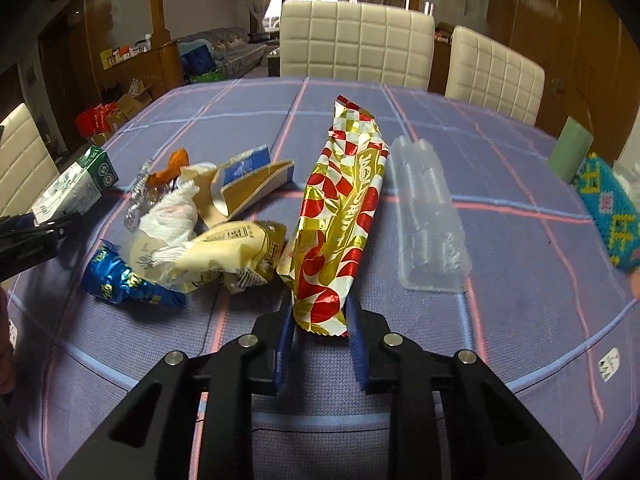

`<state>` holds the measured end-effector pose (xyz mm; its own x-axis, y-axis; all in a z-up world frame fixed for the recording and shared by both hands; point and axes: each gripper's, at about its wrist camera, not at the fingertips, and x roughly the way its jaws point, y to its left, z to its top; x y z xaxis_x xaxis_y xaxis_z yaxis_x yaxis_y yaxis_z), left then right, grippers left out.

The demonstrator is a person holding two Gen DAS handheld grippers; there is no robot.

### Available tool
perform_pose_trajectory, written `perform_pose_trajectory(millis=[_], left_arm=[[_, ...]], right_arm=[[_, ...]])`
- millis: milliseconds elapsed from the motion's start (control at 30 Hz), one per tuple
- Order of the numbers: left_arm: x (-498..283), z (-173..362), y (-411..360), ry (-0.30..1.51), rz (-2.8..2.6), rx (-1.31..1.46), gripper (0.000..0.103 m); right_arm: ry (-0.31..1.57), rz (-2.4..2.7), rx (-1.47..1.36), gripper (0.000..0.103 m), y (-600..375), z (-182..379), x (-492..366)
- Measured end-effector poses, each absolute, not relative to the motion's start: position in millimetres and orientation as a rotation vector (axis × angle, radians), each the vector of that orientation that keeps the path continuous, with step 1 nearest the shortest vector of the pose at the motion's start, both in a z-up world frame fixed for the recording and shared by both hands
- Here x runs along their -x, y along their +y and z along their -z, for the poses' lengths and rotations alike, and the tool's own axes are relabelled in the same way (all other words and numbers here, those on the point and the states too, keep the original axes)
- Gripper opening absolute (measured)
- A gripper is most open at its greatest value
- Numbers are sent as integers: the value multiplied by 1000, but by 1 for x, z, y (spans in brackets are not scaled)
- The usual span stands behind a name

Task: Collect trash
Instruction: 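Grasp the white-green carton with the left gripper while the right grasps the red-gold wrapper, then carry the white-green carton with the left gripper into the bin and release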

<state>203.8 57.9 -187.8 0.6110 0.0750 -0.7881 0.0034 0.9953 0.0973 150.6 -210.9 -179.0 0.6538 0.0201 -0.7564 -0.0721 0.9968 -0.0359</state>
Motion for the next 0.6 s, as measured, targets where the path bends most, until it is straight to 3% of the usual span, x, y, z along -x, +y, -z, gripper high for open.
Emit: perform_pose_trajectory(millis=[600], left_arm=[[-128,140,81,803,-89,-96,61]], right_arm=[[776,-236,164,24,-151,131,-110]])
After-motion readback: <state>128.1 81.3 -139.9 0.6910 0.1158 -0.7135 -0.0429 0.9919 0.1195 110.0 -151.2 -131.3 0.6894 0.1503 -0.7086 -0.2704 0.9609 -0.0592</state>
